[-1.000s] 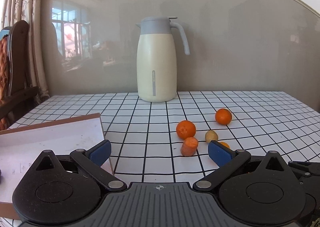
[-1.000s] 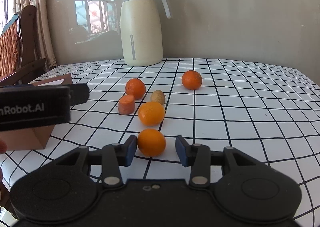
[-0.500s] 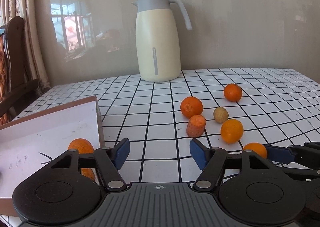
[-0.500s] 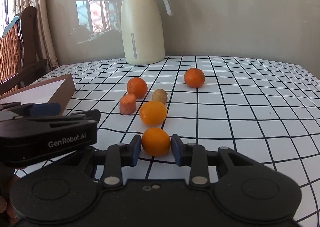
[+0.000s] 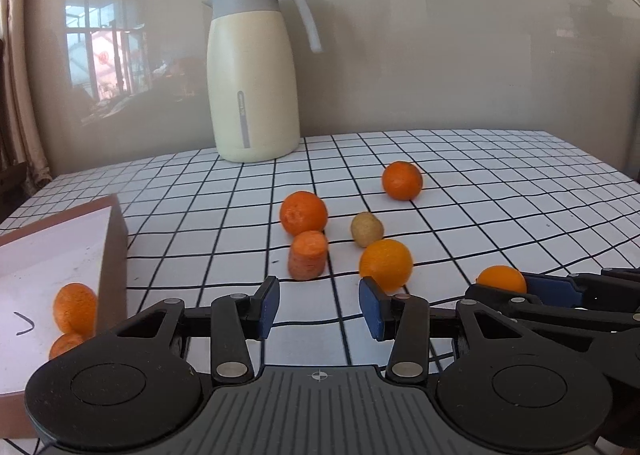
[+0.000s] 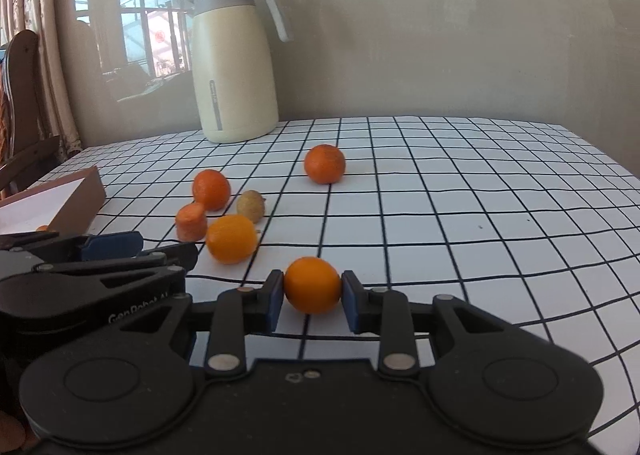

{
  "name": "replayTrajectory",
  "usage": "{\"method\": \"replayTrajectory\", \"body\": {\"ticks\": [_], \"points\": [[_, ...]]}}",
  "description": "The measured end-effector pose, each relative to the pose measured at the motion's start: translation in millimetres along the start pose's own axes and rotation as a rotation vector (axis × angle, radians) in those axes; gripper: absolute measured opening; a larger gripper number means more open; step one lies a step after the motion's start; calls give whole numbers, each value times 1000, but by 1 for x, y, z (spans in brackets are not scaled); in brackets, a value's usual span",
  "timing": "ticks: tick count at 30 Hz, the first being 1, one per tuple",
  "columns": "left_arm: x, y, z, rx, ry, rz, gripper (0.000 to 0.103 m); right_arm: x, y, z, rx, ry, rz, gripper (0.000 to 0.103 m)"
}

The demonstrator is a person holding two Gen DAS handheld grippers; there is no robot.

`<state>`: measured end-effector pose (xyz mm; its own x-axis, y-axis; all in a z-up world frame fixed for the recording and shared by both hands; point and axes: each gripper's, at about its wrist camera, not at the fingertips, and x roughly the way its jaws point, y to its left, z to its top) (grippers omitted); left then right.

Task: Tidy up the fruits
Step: 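Grasp a second orange with the left tool while the right tool holds its orange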

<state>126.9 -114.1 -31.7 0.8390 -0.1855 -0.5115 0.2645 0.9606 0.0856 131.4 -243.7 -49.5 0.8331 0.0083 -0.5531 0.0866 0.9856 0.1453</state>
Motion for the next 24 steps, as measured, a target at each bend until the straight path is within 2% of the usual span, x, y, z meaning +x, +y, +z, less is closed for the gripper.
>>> {"method": "replayTrajectory", "body": {"ticks": [8, 10, 13, 19, 24], "points": [[7, -26, 5, -3, -25, -34, 46, -1, -31, 0, 42, -4, -59, 22], [8, -31, 6, -3, -33, -39, 55, -1, -35, 0, 53, -4, -65, 22], [11, -35, 10, -4, -32, -30, 62, 0, -37, -1, 54, -5, -66, 22], [26, -29, 17, -55, -13, -22, 62, 3, -37, 1, 61, -4, -57, 22], [33, -30, 21, -53, -8, -8, 62, 6, -37, 3, 73, -4, -54, 22]]}}
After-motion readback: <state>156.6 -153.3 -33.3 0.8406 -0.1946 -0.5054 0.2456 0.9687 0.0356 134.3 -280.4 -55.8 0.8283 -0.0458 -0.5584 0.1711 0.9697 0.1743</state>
